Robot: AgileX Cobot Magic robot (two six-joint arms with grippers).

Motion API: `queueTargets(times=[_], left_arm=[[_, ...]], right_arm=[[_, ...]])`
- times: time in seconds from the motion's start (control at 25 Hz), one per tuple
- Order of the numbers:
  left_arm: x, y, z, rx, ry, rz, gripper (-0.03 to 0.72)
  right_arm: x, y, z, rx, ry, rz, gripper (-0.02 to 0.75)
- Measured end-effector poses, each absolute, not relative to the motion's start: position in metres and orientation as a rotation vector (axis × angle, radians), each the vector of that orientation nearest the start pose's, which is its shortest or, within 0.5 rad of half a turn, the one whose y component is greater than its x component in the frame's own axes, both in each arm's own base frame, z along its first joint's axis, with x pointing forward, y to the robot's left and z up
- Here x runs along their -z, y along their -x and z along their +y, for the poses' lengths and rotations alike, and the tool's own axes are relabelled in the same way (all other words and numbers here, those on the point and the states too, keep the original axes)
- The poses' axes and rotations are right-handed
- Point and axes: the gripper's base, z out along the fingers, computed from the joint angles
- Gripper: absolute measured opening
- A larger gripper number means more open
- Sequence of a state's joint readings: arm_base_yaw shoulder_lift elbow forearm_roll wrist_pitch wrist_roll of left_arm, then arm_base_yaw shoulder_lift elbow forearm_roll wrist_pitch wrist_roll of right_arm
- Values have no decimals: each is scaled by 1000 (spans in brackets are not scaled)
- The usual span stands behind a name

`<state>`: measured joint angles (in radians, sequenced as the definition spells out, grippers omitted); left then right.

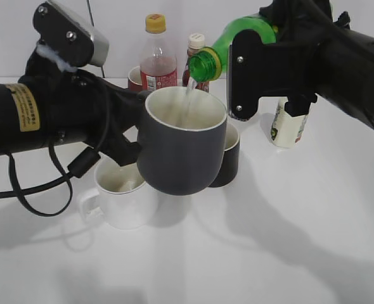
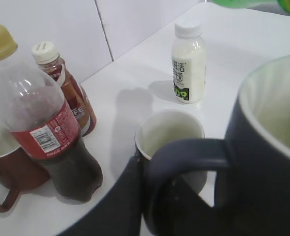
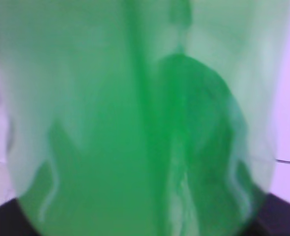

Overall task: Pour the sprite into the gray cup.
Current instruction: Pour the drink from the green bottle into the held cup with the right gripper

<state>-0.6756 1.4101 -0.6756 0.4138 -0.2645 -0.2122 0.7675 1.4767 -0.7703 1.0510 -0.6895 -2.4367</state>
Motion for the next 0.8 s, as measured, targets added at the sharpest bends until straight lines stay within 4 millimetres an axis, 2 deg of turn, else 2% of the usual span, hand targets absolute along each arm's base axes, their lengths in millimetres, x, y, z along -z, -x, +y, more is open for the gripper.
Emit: queueTargets(times=[0.64,0.8], left_arm=[[-239,-220,-188,420,-899,1783,55],[-239,-220,-188,420,-899,1783,55]], right_arm=[[-263,-253,174,1043,1479,1169,429],[-260,-252,174,994,1475,1215,429]])
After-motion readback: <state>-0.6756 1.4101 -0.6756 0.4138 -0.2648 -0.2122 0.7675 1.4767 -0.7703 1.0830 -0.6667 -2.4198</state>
